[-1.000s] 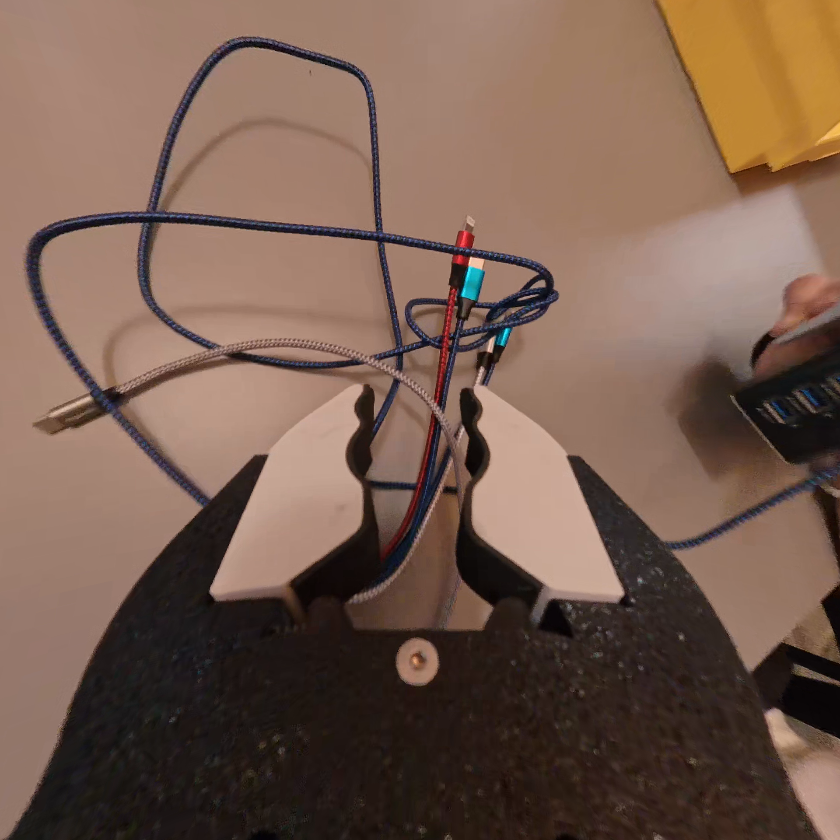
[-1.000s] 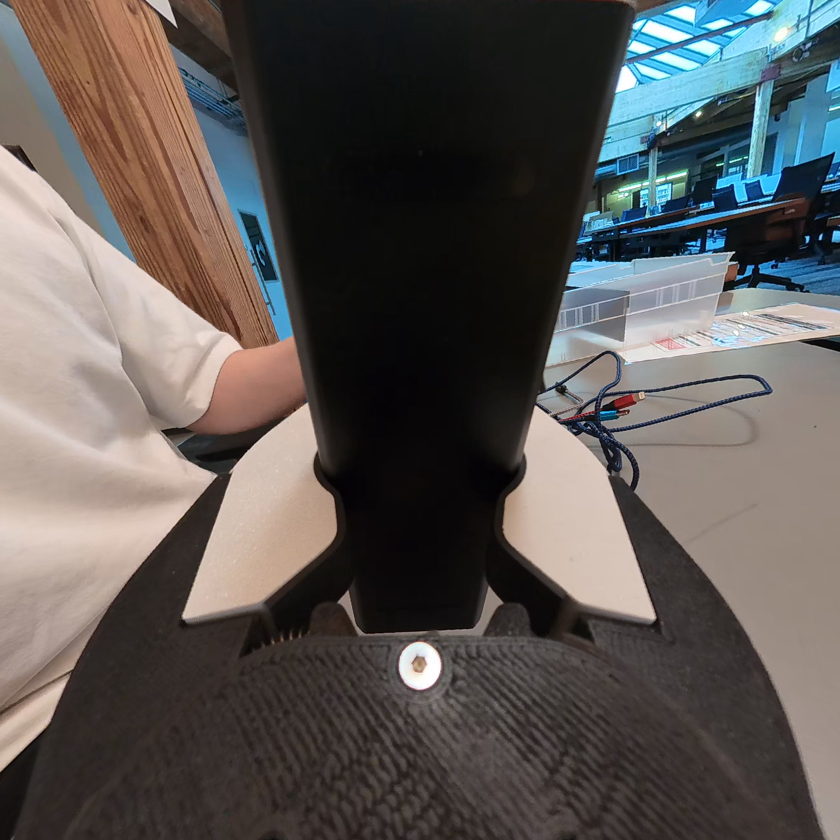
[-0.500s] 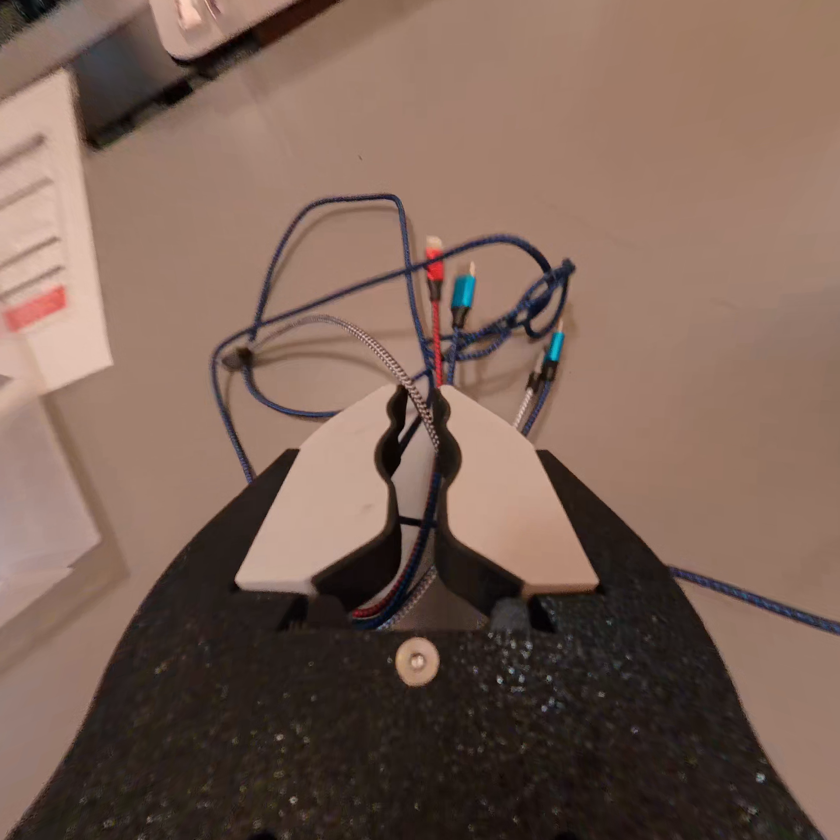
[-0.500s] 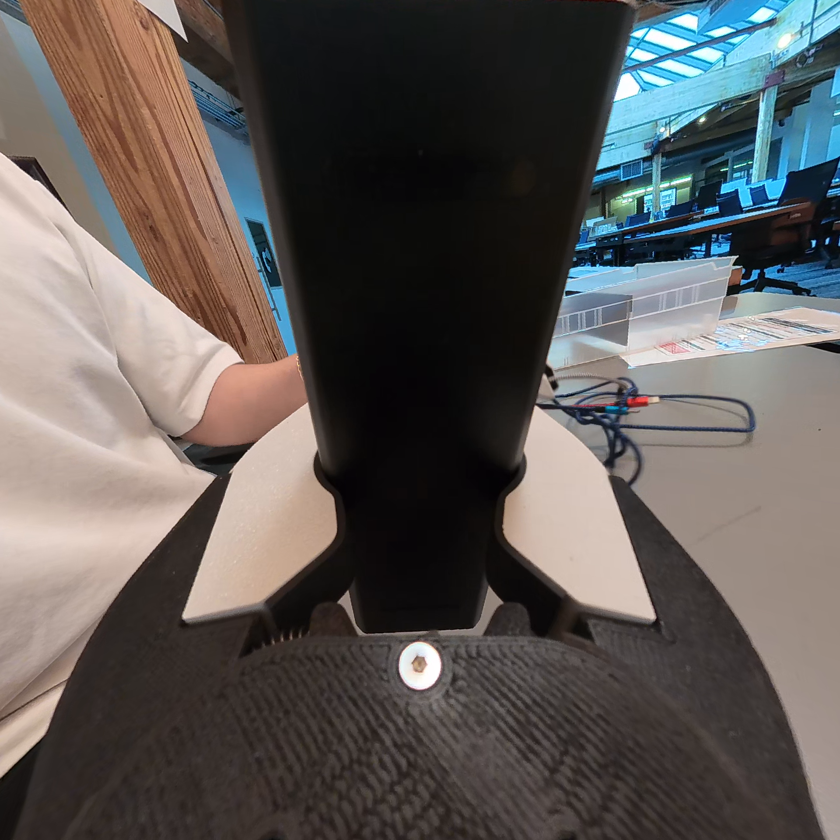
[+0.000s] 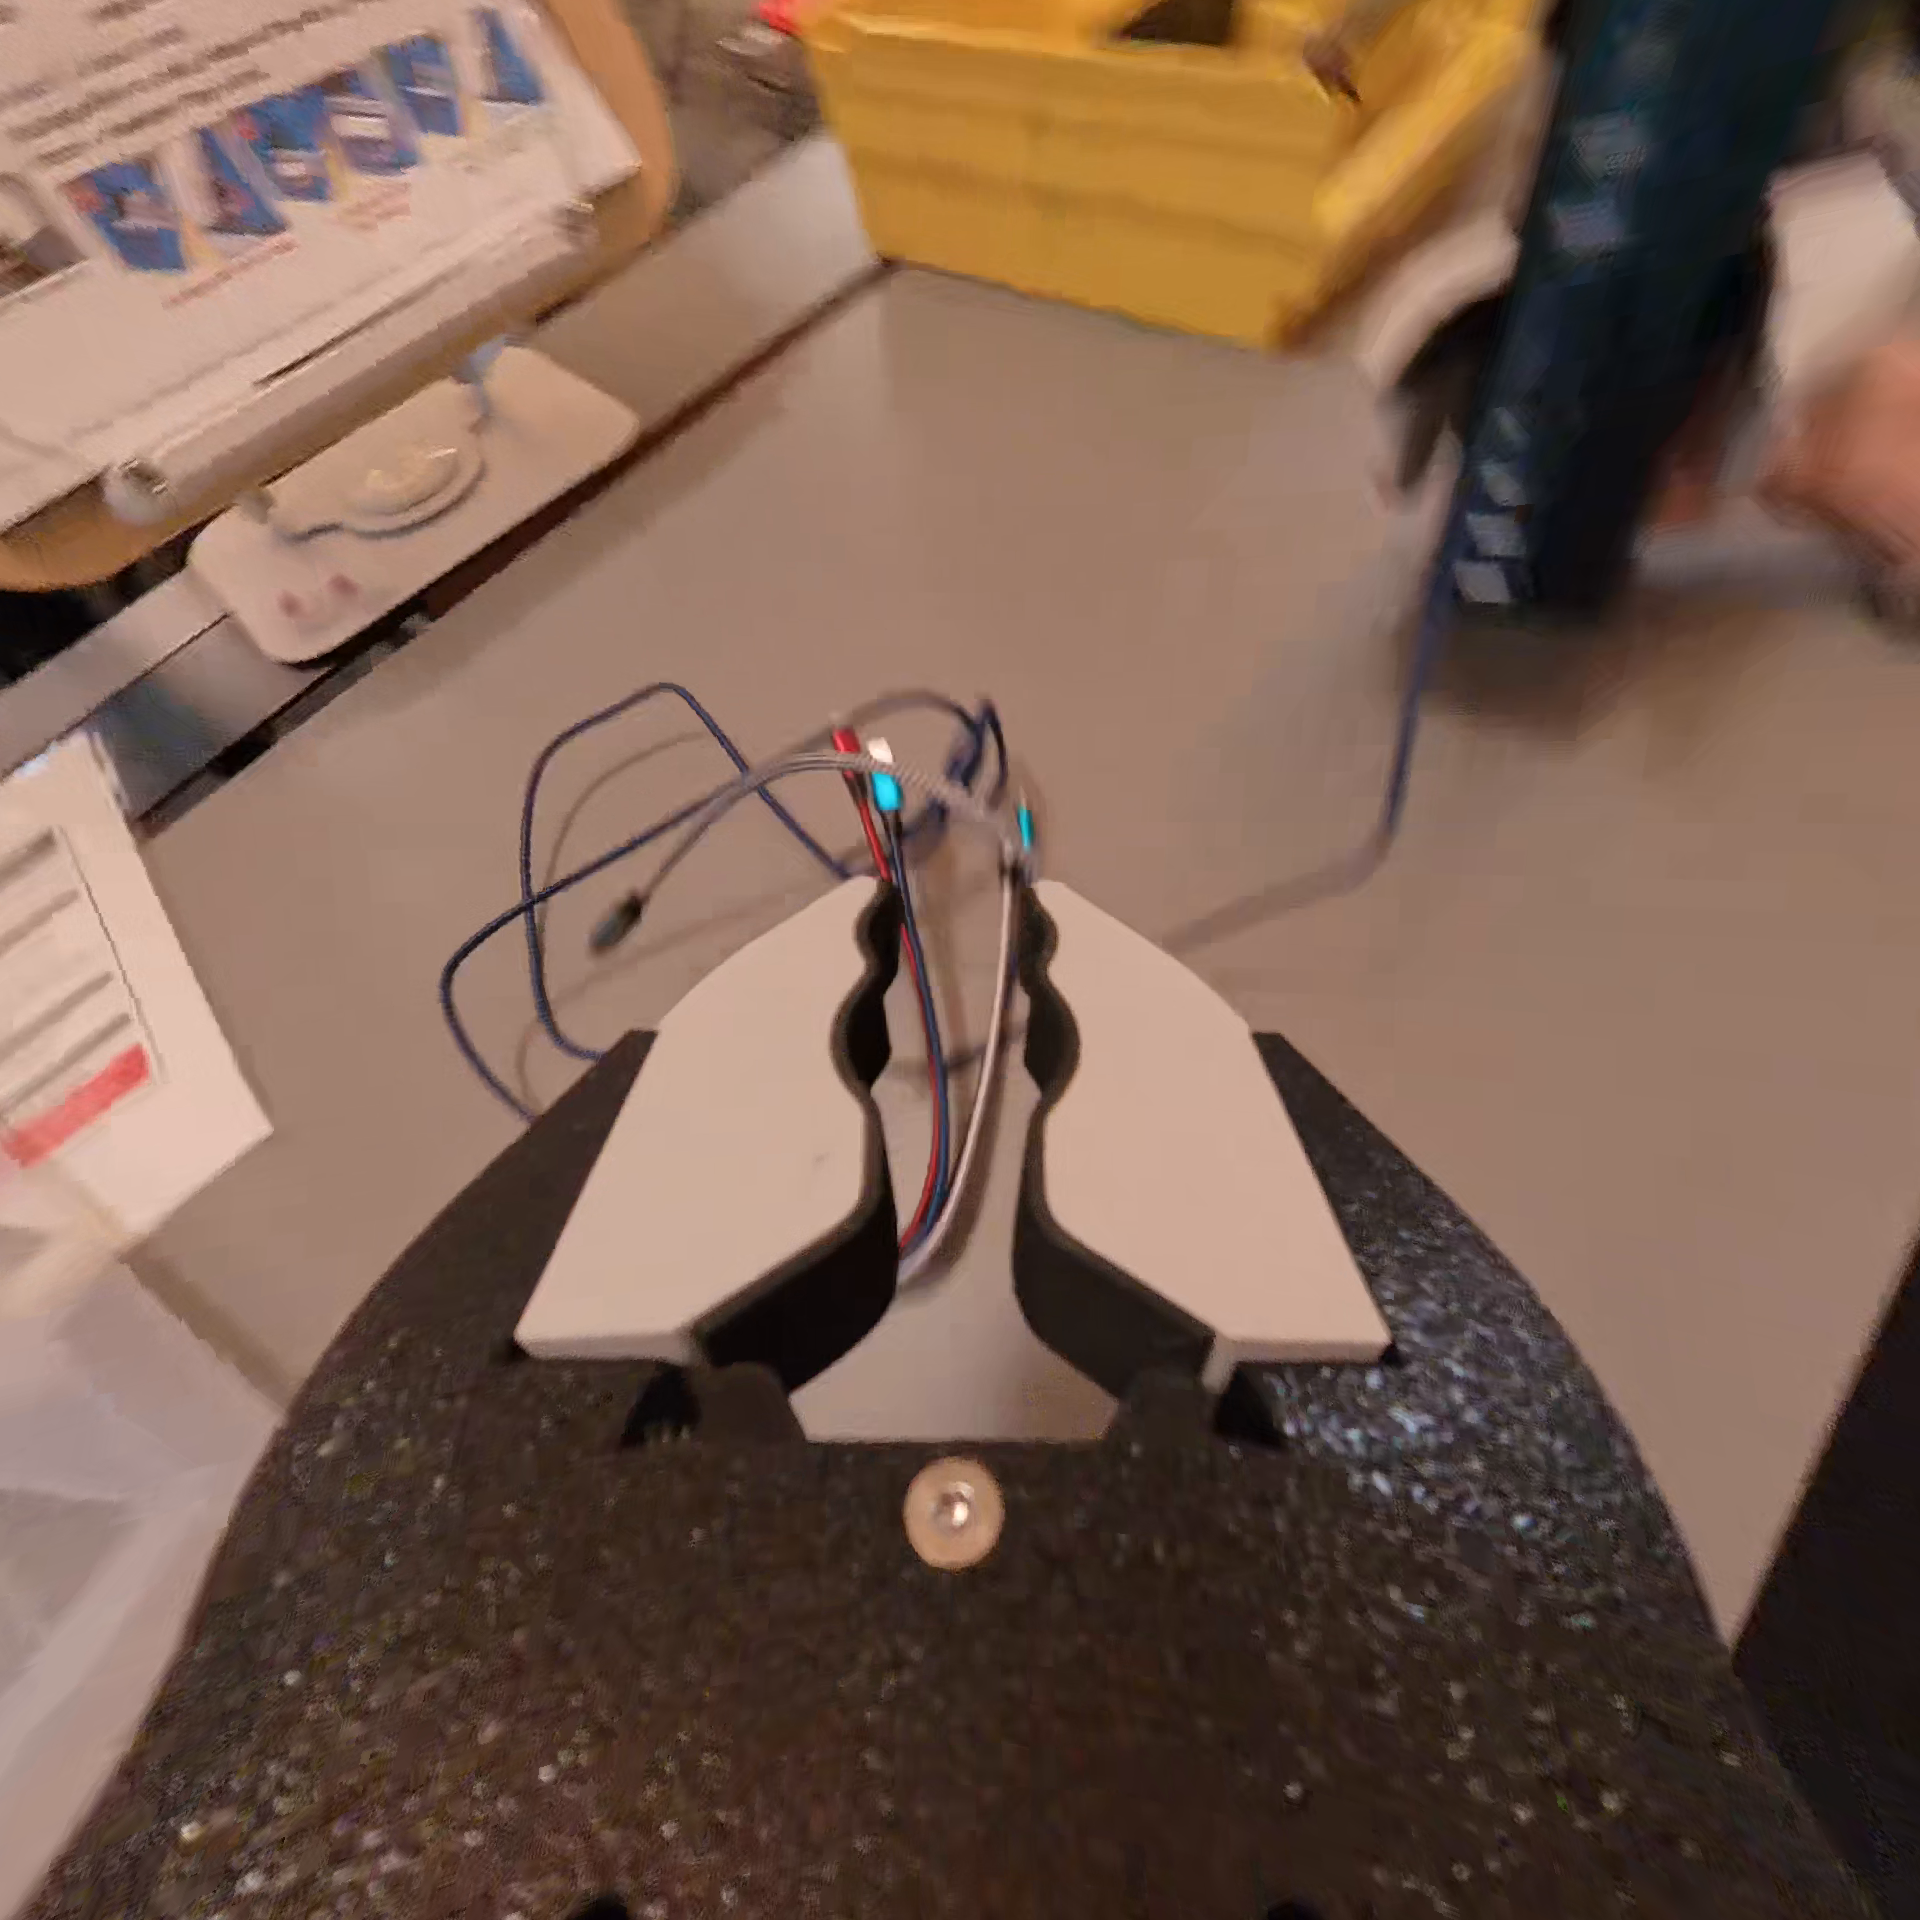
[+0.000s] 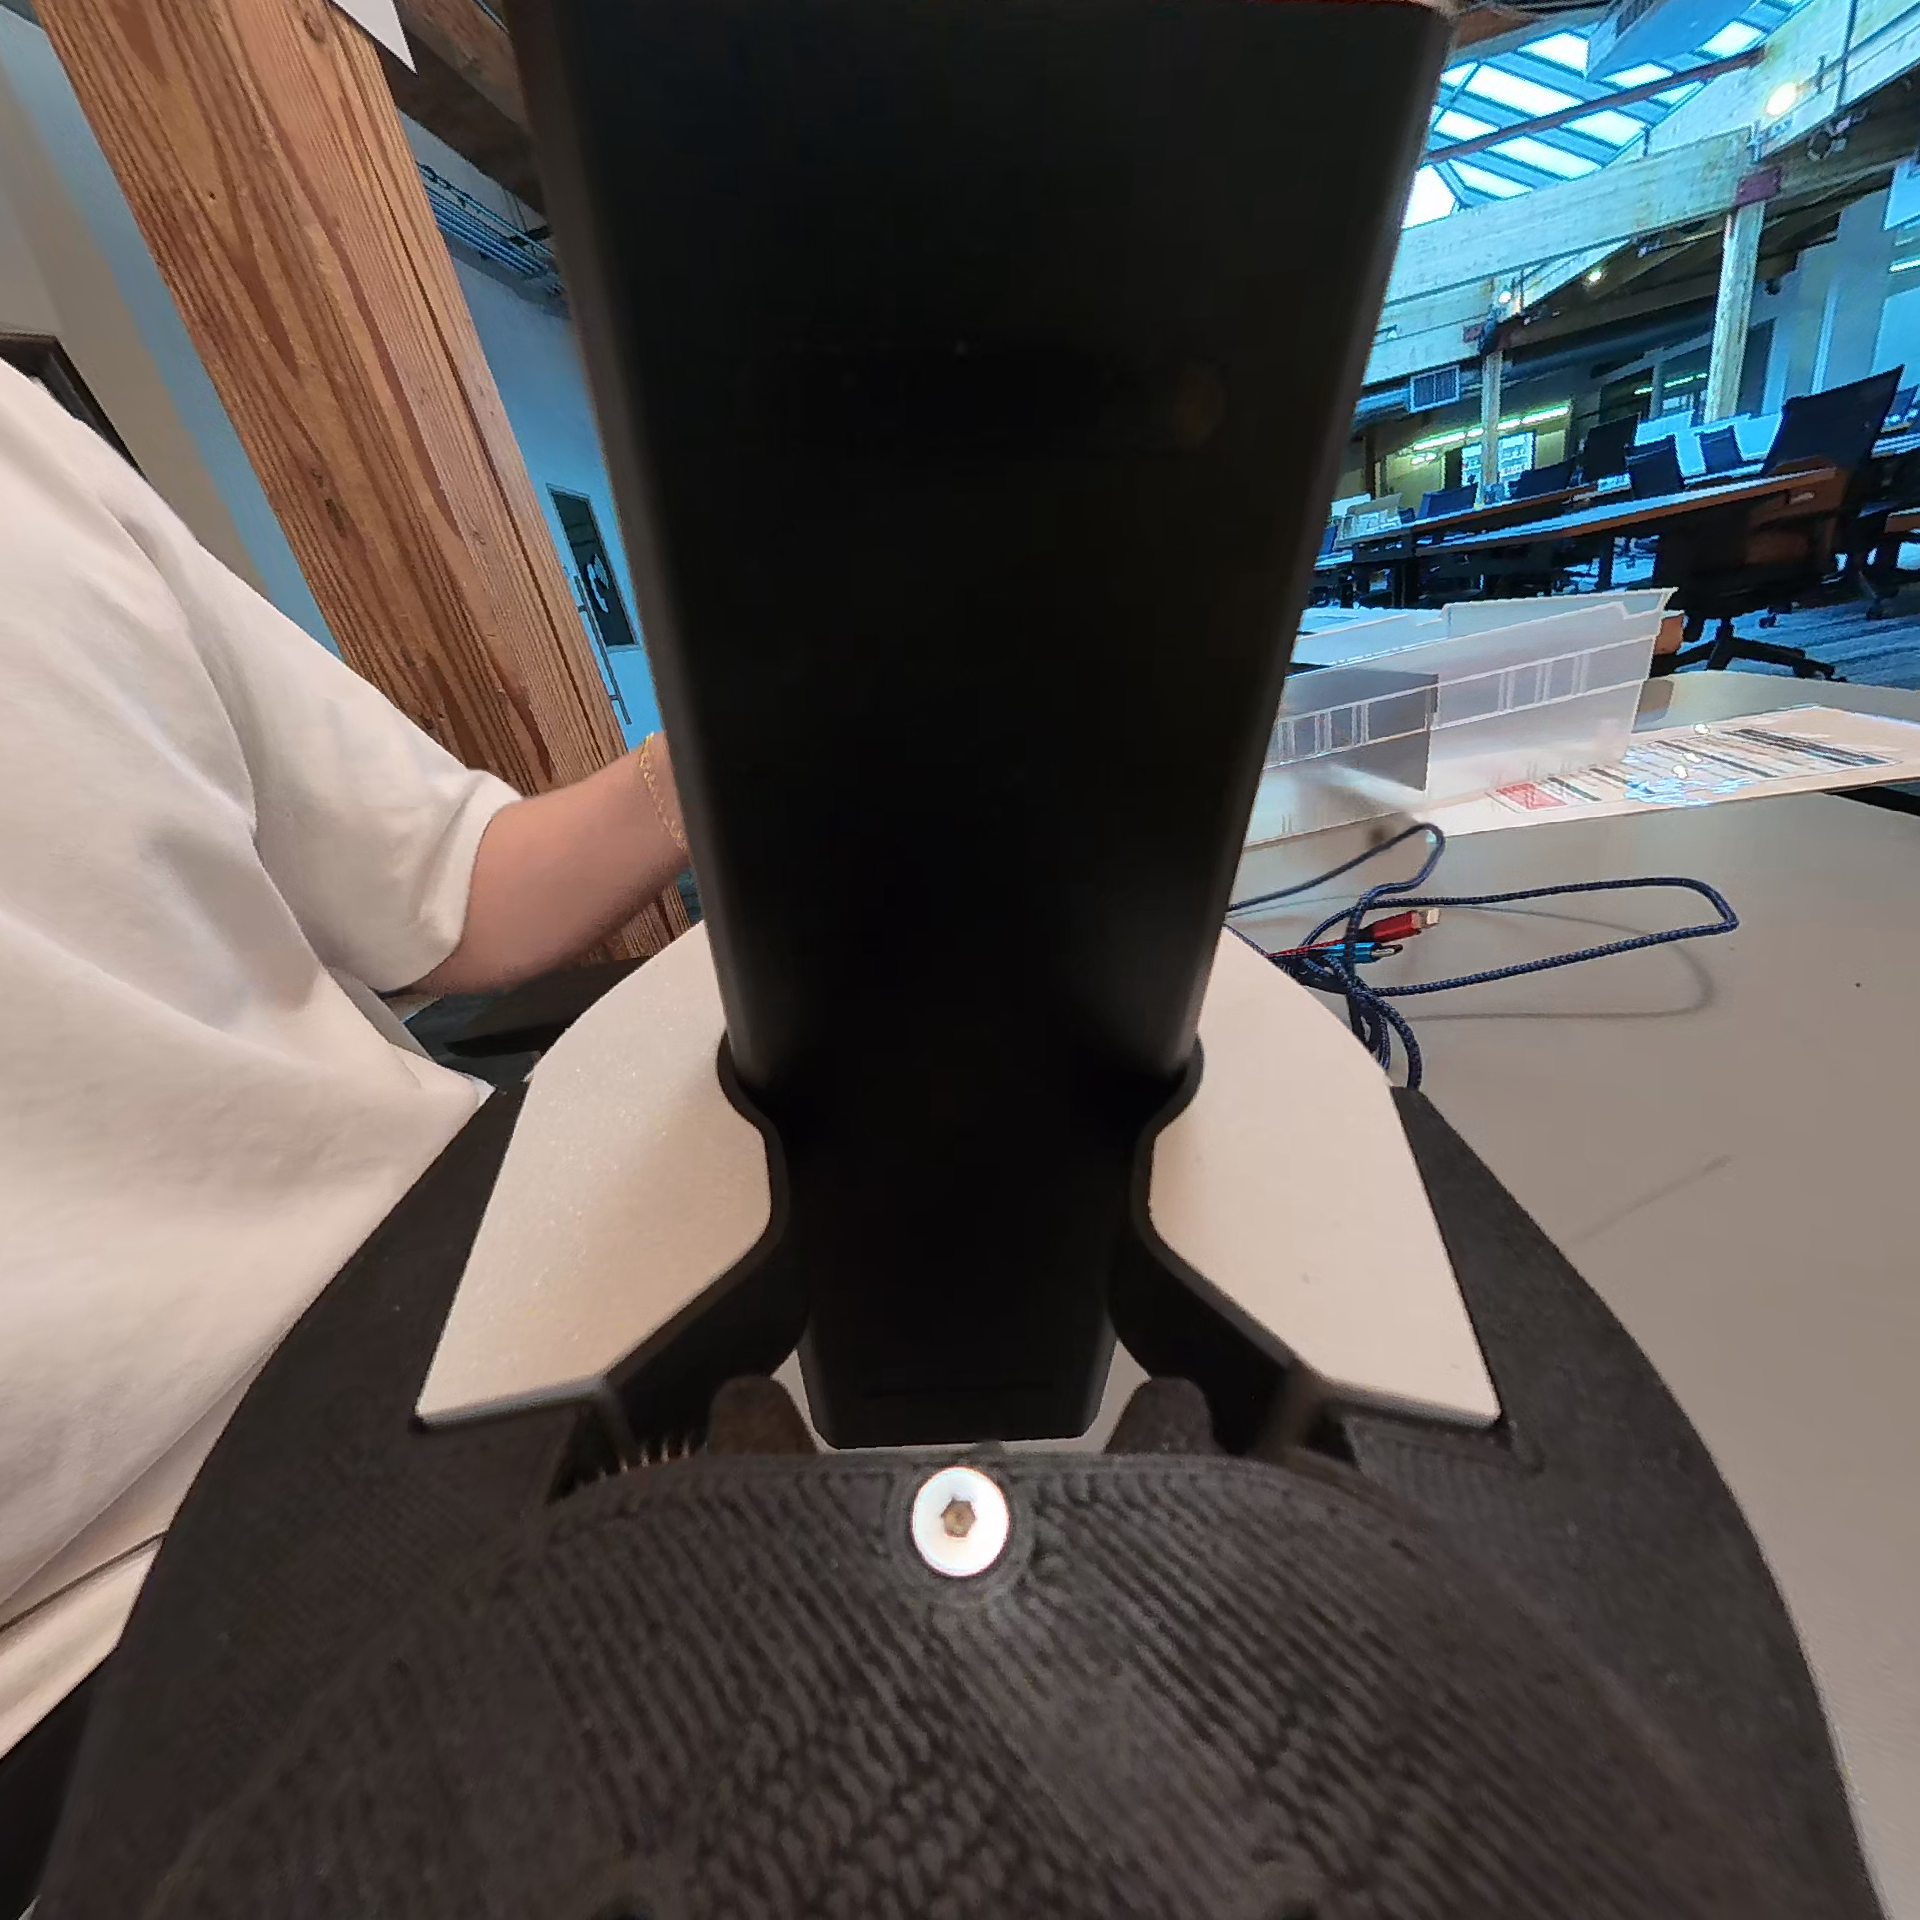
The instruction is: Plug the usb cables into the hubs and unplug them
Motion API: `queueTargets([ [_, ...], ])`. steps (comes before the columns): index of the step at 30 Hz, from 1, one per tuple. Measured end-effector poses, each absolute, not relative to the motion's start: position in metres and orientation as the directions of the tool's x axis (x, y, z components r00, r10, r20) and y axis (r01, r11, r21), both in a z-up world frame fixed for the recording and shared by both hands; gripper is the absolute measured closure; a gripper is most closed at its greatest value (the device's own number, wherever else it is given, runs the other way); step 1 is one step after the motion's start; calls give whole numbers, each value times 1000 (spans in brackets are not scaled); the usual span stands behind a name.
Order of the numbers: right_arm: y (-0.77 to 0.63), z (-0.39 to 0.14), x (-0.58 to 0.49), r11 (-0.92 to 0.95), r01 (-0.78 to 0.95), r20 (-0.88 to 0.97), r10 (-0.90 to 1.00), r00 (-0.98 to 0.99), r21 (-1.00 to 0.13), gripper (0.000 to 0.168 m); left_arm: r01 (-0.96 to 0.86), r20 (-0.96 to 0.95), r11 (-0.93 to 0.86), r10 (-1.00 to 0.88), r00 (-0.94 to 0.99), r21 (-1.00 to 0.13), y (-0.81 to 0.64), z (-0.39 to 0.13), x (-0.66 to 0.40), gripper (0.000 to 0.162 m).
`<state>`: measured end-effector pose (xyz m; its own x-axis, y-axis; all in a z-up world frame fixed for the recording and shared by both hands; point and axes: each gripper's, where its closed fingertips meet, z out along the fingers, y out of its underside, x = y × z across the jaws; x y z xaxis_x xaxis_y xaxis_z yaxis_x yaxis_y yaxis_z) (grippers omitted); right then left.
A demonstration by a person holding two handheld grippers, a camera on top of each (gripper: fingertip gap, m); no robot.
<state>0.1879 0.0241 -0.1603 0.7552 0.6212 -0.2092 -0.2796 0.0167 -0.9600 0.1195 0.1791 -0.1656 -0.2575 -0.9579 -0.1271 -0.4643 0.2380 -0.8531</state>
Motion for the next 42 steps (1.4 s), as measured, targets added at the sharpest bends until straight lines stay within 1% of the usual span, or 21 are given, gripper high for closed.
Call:
queueTargets([
  [1, 24, -160, 188, 16, -281, -210, 622, 754, -960, 96, -467, -186, 344, -918, -350, -815, 182, -170, 99, 139],
  [3, 24, -160, 188, 12, -284, -214, 626, 750, -959, 96, -492, -299, 525, -833, -467, -695, 202, -186, 57, 123],
  [6, 25, -161, 188, 4, -287, -221, 627, 747, -958, 96, -588, -298, 590, -800, -521, -554, 236, -208, 9, 114],
  [7, 25, -161, 188, 3, -287, -222, 627, 747, -958, 96, -600, -271, 597, -792, -548, -532, 239, -215, -3, 117],
  [9, 25, -161, 188, 1, -287, -223, 627, 746, -958, 96, -552, -243, 689, -702, -669, -470, 235, -232, -25, 121],
  [10, 25, -161, 188, 1, -287, -223, 626, 747, -958, 96, -524, -254, 749, -643, -722, -406, 235, -241, -34, 120],
  [14, 25, -161, 188, 6, -286, -220, 622, 751, -958, 96, -384, -241, 921, -390, -889, -71, 248, -271, -58, 115],
  [15, 25, -161, 188, 6, -285, -220, 622, 752, -959, 96, -343, -255, 939, -336, -907, -19, 252, -275, -56, 115],
  [17, 26, -161, 188, 3, -284, -221, 619, 753, -959, 96, -275, -292, 961, -261, -920, 8, 253, -280, -45, 116],
  [19, 26, -161, 188, 4, -281, -219, 616, 757, -960, 96, -233, -314, 972, -225, -922, -13, 246, -280, -36, 120],
  [20, 26, -161, 188, 5, -277, -215, 615, 759, -961, 96, -224, -309, 974, -224, -924, -34, 241, -281, -33, 126],
  [21, 26, -162, 188, 6, -274, -213, 615, 760, -962, 96, -221, -290, 974, -227, -930, -56, 237, -283, -32, 135],
  [22, 26, -162, 187, 4, -273, -213, 615, 759, -962, 95, -225, -261, 971, -237, -936, -76, 233, -285, -32, 151],
  [24, 27, -162, 187, -4, -275, -218, 618, 756, -962, 96, -262, -229, 960, -279, -933, -101, 231, -286, -28, 162],
  [28, 27, -162, 187, -2, -275, -217, 619, 755, -961, 96, -488, -198, 854, -517, -833, -177, 237, -286, -9, 162],
  [31, 25, -161, 188, 10, -280, -214, 620, 755, -960, 96, -610, -294, 762, -647, -703, -218, 256, -272, 12, 162],
  [34, 24, -160, 189, 19, -289, -214, 626, 750, -957, 96, -680, -317, 590, -808, -497, -435, 257, -221, 42, 162],
  [36, 23, -158, 189, 25, -299, -217, 630, 745, -954, 96, -658, -304, 465, -886, -351, -592, 252, -171, 61, 162],
  [38, 22, -157, 191, 31, -313, -224, 633, 741, -949, 96, -615, -265, 357, -934, -239, -703, 239, -124, 73, 162],
  [40, 21, -156, 193, 38, -328, -232, 631, 741, -944, 96, -539, -208, 291, -955, -210, -790, 213, -89, 82, 162],
  [42, 21, -155, 195, 46, -334, -233, 627, 743, -941, 96, -484, -134, 253, -954, -267, -837, 175, -74, 91, 162],
])
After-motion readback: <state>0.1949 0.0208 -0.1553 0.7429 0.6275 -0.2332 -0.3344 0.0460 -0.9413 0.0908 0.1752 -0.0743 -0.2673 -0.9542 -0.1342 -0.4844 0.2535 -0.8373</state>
